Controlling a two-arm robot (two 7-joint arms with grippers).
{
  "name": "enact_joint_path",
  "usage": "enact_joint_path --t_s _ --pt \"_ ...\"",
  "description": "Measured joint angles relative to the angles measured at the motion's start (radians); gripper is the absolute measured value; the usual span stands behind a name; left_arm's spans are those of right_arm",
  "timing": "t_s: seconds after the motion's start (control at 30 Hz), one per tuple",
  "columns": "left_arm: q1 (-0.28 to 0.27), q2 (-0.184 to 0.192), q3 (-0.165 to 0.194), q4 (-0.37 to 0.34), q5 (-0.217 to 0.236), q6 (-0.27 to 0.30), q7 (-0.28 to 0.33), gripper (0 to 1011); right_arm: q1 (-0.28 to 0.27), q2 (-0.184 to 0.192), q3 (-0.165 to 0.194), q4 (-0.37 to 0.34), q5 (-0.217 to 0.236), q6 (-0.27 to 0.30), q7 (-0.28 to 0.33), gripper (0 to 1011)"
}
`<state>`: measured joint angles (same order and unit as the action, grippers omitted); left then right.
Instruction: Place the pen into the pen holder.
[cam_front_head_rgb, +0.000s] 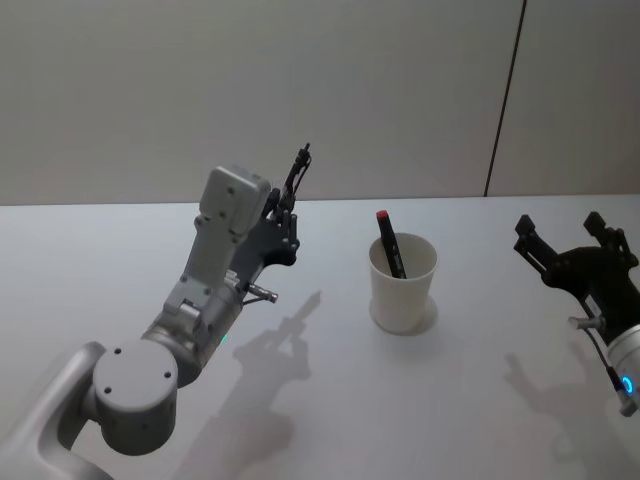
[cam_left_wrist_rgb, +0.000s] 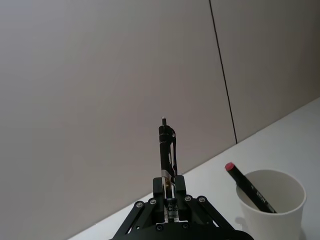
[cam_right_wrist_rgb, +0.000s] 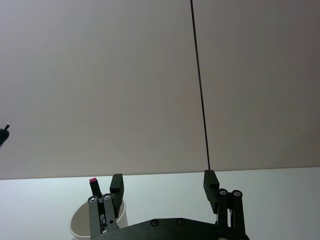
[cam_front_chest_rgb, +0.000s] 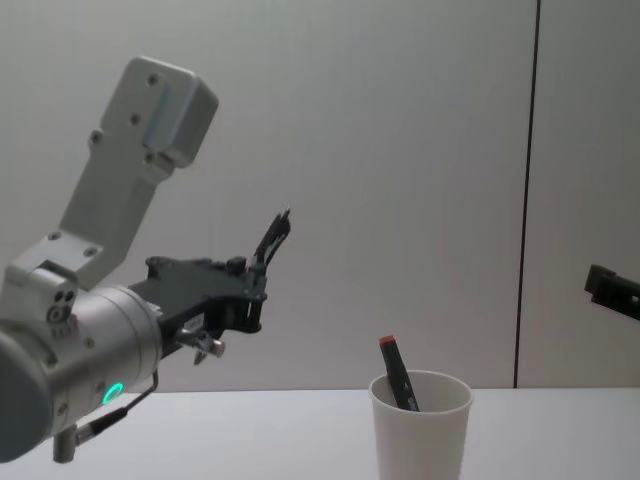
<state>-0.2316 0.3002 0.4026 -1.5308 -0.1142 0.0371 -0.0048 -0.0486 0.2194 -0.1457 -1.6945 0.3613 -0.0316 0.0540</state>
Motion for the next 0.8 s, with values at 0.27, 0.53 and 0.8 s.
enact_joint_path --t_s 0.27,0.53,0.8 --pt "-0.001 0.001 -0.001 0.04 0.026 -0.174 -0.047 142 0.0 0.0 0.0 0.0 0.0 0.0 0.0 1002" --pt "-0.015 -0.006 0.001 0.097 0.046 -0.313 -0.115 142 0.0 0.0 0.0 0.0 0.0 0.0 0.0 1002" --pt "-0.032 -0.015 0.003 0.145 0.052 -0.384 -0.18 142 0.0 0.0 0.0 0.0 0.0 0.0 0.0 1002"
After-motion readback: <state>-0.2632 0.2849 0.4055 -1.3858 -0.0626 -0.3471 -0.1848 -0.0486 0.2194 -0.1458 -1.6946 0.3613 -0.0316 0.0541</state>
